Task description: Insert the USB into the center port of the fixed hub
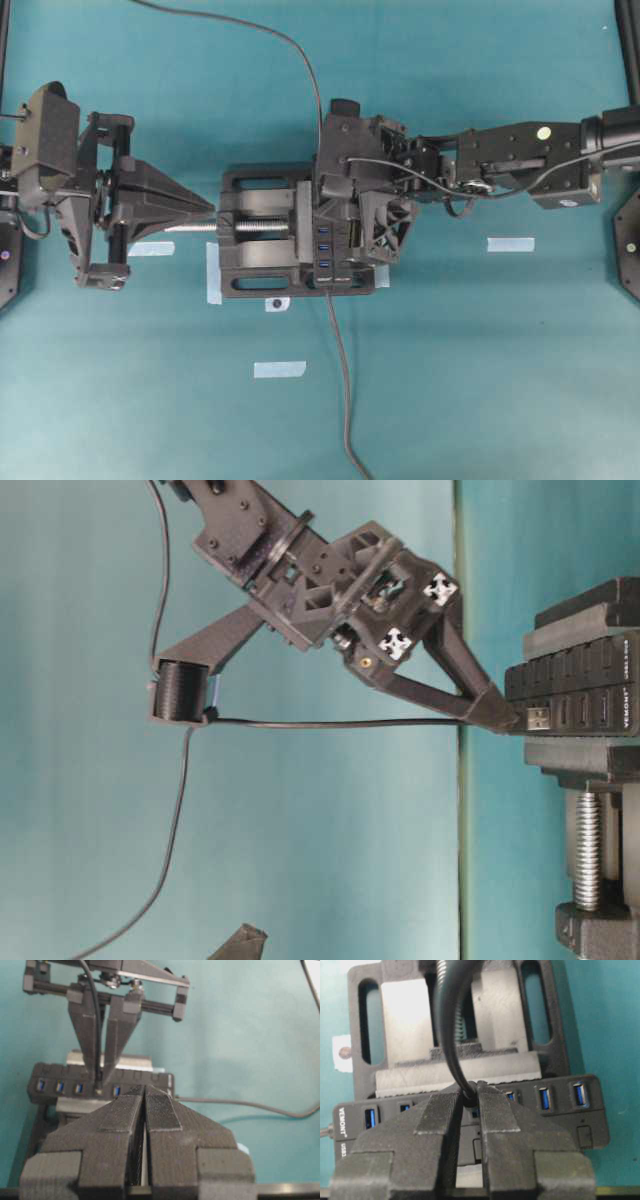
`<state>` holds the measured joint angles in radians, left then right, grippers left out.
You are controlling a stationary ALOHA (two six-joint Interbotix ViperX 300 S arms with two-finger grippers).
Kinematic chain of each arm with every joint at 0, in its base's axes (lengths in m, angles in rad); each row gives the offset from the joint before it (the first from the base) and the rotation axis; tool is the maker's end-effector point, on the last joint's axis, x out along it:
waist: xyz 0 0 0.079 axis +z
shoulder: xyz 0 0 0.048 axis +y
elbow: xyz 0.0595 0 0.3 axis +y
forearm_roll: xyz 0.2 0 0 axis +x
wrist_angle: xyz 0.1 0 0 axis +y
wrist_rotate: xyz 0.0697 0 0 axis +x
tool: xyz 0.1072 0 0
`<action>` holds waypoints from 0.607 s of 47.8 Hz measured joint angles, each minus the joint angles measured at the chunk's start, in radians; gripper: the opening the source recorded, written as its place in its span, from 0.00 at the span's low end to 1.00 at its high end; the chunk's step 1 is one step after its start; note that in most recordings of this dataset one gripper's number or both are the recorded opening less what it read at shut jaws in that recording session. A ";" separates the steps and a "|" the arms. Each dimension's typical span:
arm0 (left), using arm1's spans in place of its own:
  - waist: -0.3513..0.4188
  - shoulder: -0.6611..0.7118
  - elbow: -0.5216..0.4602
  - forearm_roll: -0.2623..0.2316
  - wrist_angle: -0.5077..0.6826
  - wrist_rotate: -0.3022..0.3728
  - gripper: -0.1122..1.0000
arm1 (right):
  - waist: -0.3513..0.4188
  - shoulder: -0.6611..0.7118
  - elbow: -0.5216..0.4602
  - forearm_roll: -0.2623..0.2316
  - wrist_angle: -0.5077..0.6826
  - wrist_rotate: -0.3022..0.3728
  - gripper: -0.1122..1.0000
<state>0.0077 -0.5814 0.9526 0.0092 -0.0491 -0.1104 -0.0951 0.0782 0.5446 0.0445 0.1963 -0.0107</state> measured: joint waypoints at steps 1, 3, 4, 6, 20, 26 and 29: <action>-0.002 0.000 0.000 0.000 0.000 0.002 0.10 | 0.000 0.002 0.002 0.000 0.002 0.000 0.19; 0.000 0.000 0.000 0.000 0.000 0.000 0.10 | 0.000 0.002 0.002 0.000 0.005 0.000 0.19; -0.002 0.002 0.000 0.000 0.000 0.000 0.10 | -0.002 0.000 0.003 0.000 0.006 0.000 0.19; 0.000 0.002 0.000 -0.002 0.000 0.000 0.10 | -0.002 0.002 0.005 0.000 0.006 0.000 0.19; -0.002 0.002 0.000 0.000 -0.002 0.000 0.10 | -0.008 0.000 0.009 -0.009 0.012 0.000 0.17; -0.002 0.002 0.000 -0.002 -0.005 0.000 0.10 | -0.020 0.000 0.008 -0.011 0.021 0.000 0.17; -0.002 0.002 0.000 0.000 -0.005 0.000 0.10 | -0.025 -0.002 0.008 -0.012 0.029 0.000 0.17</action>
<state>0.0061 -0.5798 0.9526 0.0092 -0.0537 -0.1104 -0.1197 0.0767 0.5522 0.0322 0.2255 -0.0107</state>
